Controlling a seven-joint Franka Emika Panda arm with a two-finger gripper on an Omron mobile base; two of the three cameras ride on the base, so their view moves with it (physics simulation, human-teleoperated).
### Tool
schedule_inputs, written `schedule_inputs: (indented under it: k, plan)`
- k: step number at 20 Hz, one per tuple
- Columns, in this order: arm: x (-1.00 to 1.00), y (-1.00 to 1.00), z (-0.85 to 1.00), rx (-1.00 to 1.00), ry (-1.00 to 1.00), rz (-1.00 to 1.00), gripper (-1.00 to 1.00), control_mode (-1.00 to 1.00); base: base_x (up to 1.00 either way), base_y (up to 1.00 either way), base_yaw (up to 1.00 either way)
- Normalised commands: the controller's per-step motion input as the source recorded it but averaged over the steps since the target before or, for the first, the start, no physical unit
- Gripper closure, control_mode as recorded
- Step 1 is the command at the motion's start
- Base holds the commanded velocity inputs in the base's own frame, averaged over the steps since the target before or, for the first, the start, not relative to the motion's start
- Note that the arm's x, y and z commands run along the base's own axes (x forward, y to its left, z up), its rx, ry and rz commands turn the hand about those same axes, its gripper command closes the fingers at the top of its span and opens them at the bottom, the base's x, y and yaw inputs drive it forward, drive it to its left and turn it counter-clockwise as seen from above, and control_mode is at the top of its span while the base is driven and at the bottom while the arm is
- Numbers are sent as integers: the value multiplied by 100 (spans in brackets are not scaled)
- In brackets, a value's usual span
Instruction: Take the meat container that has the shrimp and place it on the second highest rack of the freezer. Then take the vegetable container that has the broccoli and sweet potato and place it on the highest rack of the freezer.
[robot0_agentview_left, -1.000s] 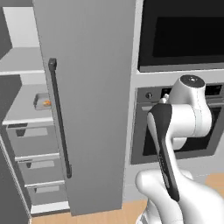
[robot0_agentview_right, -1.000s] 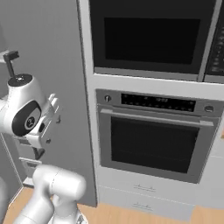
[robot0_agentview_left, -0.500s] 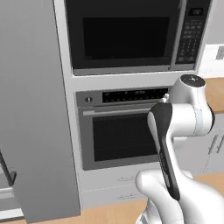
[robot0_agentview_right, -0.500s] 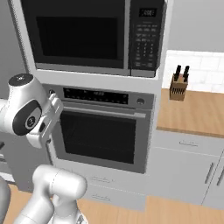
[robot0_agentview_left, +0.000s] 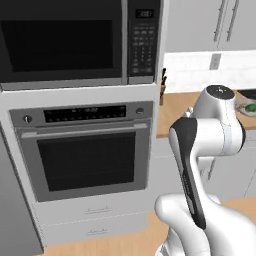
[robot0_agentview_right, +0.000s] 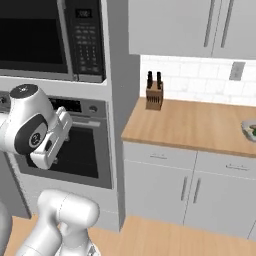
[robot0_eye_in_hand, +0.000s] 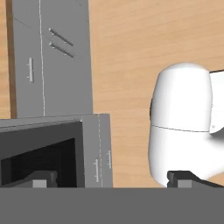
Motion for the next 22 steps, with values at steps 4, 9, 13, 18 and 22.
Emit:
schedule_inputs:
  k: [4, 9, 13, 18, 22]
  plan:
    - [0, 0, 0, 0, 0, 0, -100, 100, 5, -100, 0]
    - [0, 0, 0, 0, 0, 0, -100, 100, 12, -100, 0]
    - [0, 0, 0, 0, 0, 0, -100, 100, 14, -100, 0]
    - [0, 0, 0, 0, 0, 0, -100, 100, 38, -100, 0]
    - [0, 0, 0, 0, 0, 0, -100, 100, 71, -44, 6]
